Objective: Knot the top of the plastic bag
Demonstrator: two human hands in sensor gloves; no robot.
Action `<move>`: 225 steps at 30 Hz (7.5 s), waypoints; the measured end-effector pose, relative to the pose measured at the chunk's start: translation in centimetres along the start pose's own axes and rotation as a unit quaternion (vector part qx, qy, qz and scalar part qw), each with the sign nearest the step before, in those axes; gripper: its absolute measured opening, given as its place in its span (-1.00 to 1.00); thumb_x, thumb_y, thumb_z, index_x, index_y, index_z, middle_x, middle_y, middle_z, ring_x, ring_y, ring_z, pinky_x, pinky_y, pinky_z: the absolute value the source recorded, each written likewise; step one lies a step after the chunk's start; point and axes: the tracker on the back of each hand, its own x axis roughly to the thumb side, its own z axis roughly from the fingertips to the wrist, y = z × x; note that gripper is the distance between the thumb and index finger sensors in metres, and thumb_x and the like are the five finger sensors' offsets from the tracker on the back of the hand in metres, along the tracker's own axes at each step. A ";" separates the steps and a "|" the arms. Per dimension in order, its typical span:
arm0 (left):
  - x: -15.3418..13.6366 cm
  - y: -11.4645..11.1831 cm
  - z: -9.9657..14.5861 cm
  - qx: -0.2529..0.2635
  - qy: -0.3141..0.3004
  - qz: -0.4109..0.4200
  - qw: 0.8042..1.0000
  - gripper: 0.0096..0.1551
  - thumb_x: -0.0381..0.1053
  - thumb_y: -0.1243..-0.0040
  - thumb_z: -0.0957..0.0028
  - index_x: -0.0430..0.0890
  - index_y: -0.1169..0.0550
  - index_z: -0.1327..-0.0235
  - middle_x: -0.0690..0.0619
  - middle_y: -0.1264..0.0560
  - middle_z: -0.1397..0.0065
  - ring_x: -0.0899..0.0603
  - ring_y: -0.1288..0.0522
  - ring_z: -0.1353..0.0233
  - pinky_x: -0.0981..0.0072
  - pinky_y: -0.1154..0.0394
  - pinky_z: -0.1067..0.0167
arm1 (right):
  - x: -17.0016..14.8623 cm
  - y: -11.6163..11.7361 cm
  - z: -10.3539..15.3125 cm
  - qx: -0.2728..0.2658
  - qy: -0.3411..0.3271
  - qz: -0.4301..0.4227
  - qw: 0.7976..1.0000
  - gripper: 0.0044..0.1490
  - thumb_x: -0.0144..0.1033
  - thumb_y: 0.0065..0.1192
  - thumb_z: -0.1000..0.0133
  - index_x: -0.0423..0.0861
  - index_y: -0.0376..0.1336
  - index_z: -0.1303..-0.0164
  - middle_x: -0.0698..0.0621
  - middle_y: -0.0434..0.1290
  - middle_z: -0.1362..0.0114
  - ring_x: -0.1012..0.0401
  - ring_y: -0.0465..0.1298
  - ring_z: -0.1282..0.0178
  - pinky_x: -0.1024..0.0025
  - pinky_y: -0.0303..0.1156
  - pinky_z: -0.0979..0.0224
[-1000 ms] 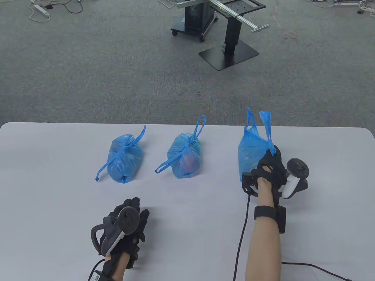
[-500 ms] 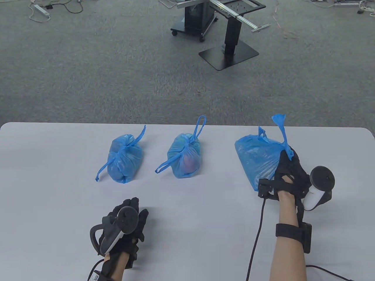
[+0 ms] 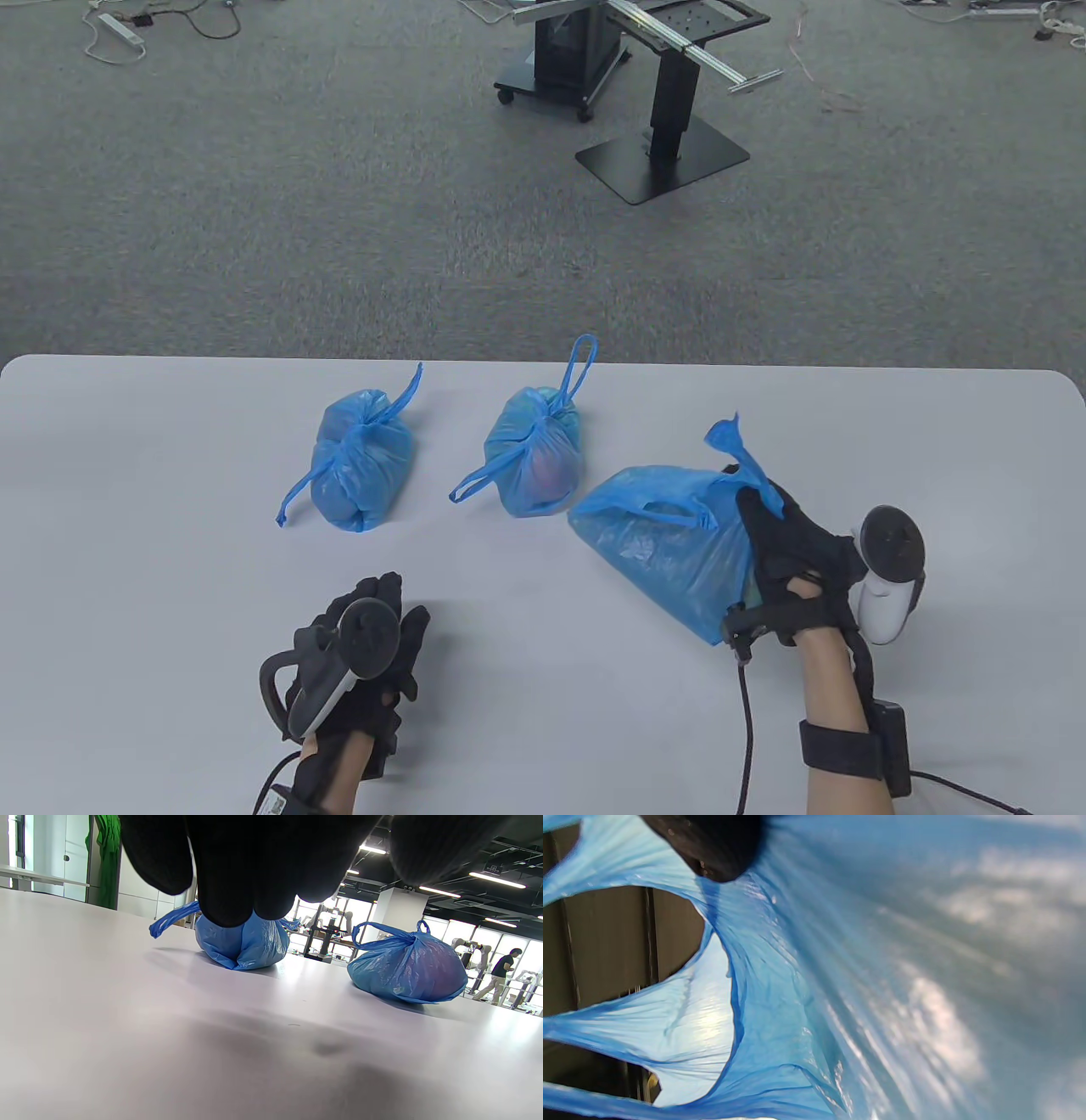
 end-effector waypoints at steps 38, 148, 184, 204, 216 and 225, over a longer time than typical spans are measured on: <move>0.9 0.4 0.4 0.008 -0.030 0.005 0.999 -0.23 0.42 -0.09 -0.06 0.13 -0.47 -0.52 0.12 -0.46 -0.57 -0.17 -0.53 -0.54 -0.16 -0.41 -0.45 | -4.5 11.3 1.2 0.181 0.053 0.134 0.973 -0.18 0.07 0.34 -0.03 0.04 0.21 -0.50 -0.02 0.37 -0.54 -0.12 0.21 -0.62 -0.27 -0.06 -0.66; 6.8 -0.1 2.6 0.040 -0.218 0.222 0.950 -0.42 0.17 -0.29 -0.09 0.03 -0.59 -0.38 0.10 -0.69 -0.24 -0.16 -0.65 -0.36 -0.20 -0.40 -0.44 | -1.1 16.5 5.3 0.249 -0.030 0.191 0.949 0.29 0.32 0.36 0.09 -0.06 -0.20 -0.58 0.13 0.29 -0.20 0.07 0.37 -0.18 -0.18 0.08 -0.62; 6.8 -1.0 2.0 -0.166 -0.278 0.418 0.849 0.02 0.43 -0.31 -0.01 0.33 -0.12 -0.71 0.25 -0.10 -0.77 -0.22 -0.07 -0.79 -0.41 0.06 -0.60 | -1.7 16.7 5.4 0.341 0.008 0.040 0.939 -0.16 0.31 -0.08 -0.09 0.00 0.39 -0.37 0.03 0.47 -0.06 -0.02 0.45 -0.07 -0.22 0.13 -0.59; 7.0 0.6 3.3 -0.008 -0.230 0.399 0.887 -0.49 0.17 -0.32 -0.11 0.17 -0.64 -0.35 0.22 -0.51 -0.54 -0.14 -0.42 -0.65 -0.31 -0.18 -0.58 | -3.1 16.8 5.3 0.317 0.067 0.030 0.946 0.18 0.53 -0.29 0.05 -0.14 0.09 -0.54 -0.02 0.46 -0.18 -0.05 0.45 -0.14 -0.23 0.12 -0.59; 5.9 -0.4 3.0 0.010 -0.132 0.445 0.886 -0.49 0.19 -0.32 -0.11 0.16 -0.65 -0.34 0.21 -0.52 -0.53 -0.15 -0.43 -0.63 -0.29 -0.21 -0.56 | -1.7 17.3 6.2 0.241 0.004 0.132 0.962 0.08 0.12 0.06 -0.12 -0.08 -0.42 -0.49 0.06 0.31 -0.33 0.00 0.36 -0.27 -0.23 -0.03 -0.66; 5.1 -1.5 2.7 -0.020 -0.082 0.498 0.863 -0.48 0.18 -0.32 -0.12 0.14 -0.65 -0.34 0.18 -0.53 -0.52 -0.16 -0.44 -0.62 -0.29 -0.21 -0.55 | 0.2 19.6 8.6 0.130 -0.131 0.343 0.921 0.27 0.11 0.24 -0.06 -0.01 -0.57 -0.40 0.14 0.23 -0.36 0.05 0.34 -0.29 -0.20 -0.05 -0.69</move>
